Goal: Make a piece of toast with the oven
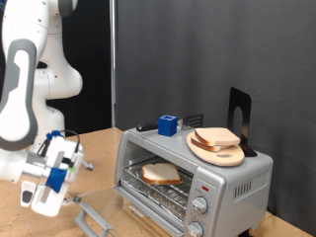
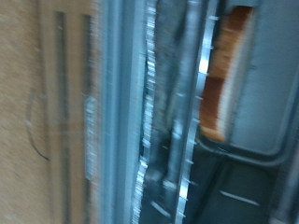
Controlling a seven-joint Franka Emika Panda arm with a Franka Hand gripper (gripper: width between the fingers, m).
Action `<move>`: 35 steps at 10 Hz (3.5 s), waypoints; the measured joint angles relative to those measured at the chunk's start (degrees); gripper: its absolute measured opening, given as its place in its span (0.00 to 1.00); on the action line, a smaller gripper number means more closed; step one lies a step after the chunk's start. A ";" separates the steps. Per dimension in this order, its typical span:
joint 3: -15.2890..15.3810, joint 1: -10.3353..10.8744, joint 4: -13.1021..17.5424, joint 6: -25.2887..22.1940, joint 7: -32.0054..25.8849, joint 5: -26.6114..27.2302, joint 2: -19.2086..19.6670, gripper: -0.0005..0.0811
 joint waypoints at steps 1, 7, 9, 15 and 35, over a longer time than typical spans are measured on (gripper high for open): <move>-0.41 -0.29 -0.26 -0.90 0.18 0.02 -1.80 1.00; 5.40 3.23 -3.68 11.80 12.10 8.79 -13.64 1.00; 7.32 4.04 -4.23 15.11 16.24 9.17 -15.78 1.00; 11.76 5.77 -5.55 14.48 20.55 9.37 -21.04 1.00; 12.68 4.14 -7.06 11.51 24.60 -2.82 -23.46 1.00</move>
